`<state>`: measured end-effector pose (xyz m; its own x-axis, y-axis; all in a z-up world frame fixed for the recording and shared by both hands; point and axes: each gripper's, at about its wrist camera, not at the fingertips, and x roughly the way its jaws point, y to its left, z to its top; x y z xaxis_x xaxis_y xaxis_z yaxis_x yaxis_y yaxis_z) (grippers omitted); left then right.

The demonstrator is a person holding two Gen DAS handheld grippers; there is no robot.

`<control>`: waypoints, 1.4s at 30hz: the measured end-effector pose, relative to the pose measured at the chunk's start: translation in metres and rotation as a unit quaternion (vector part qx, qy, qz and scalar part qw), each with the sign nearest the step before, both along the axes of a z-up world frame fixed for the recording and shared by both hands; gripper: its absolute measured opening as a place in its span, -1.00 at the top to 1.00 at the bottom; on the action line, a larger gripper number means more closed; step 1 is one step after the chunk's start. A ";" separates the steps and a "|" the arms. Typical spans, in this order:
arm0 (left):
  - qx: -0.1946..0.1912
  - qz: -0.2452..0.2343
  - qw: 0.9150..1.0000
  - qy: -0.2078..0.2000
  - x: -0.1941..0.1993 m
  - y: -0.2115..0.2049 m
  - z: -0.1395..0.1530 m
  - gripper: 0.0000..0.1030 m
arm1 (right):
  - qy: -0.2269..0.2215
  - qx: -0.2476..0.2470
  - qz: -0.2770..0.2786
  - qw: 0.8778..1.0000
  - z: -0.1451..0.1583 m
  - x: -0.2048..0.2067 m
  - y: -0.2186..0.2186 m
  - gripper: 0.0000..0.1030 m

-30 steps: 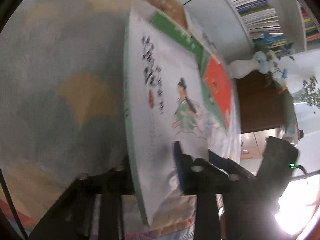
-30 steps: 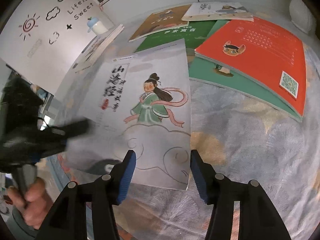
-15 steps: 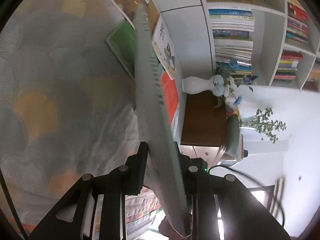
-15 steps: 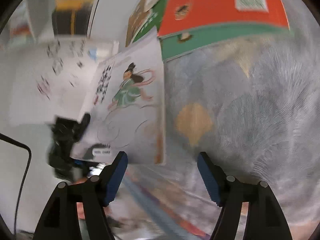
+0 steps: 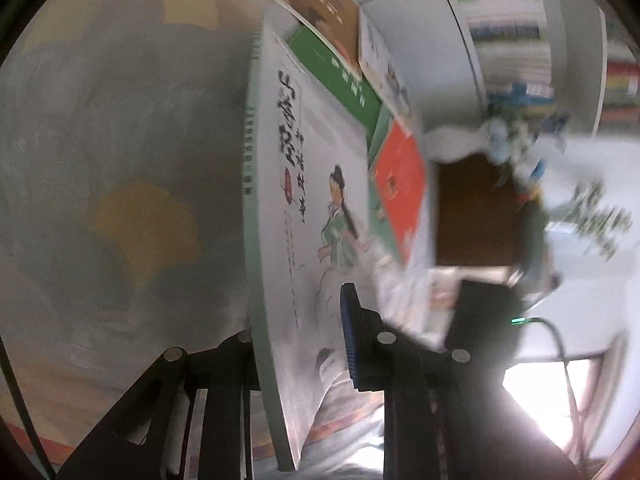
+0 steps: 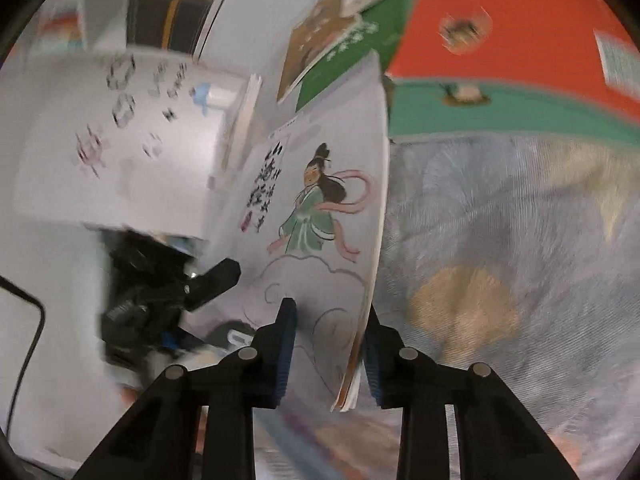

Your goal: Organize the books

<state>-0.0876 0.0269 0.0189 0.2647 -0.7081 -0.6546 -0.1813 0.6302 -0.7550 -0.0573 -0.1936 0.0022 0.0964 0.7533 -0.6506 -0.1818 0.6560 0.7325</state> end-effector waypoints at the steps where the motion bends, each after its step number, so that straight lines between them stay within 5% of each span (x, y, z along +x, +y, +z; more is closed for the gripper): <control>1: 0.022 -0.010 1.000 -0.005 -0.001 -0.004 0.002 0.64 | -0.023 -0.027 0.011 0.999 0.006 -0.002 0.006 0.41; 5: 0.104 -0.052 0.993 -0.025 -0.005 -0.021 0.009 0.64 | -0.104 -0.111 0.035 0.988 0.022 -0.012 0.026 0.45; 10: 0.142 -0.068 0.986 -0.050 -0.009 -0.017 0.026 0.64 | -0.211 -0.206 0.081 0.952 0.040 -0.033 0.056 0.46; 17: 0.140 -0.077 0.983 -0.085 -0.008 0.017 0.062 0.64 | -0.258 -0.192 0.089 0.943 0.071 -0.054 0.064 0.47; 23: 0.133 -0.076 0.981 -0.118 0.013 0.056 0.094 0.63 | -0.321 -0.221 0.063 0.919 0.114 -0.059 0.111 0.46; 32: 0.157 -0.058 0.966 -0.196 0.075 0.163 0.155 0.63 | -0.376 -0.212 0.035 0.901 0.172 -0.002 0.203 0.45; 36: 0.183 -0.055 0.958 -0.213 0.107 0.203 0.159 0.63 | -0.389 -0.214 0.025 0.896 0.183 0.034 0.256 0.45; 42: 0.164 -0.049 0.964 -0.202 0.154 0.261 0.138 0.63 | -0.373 -0.216 0.014 0.902 0.171 0.086 0.319 0.43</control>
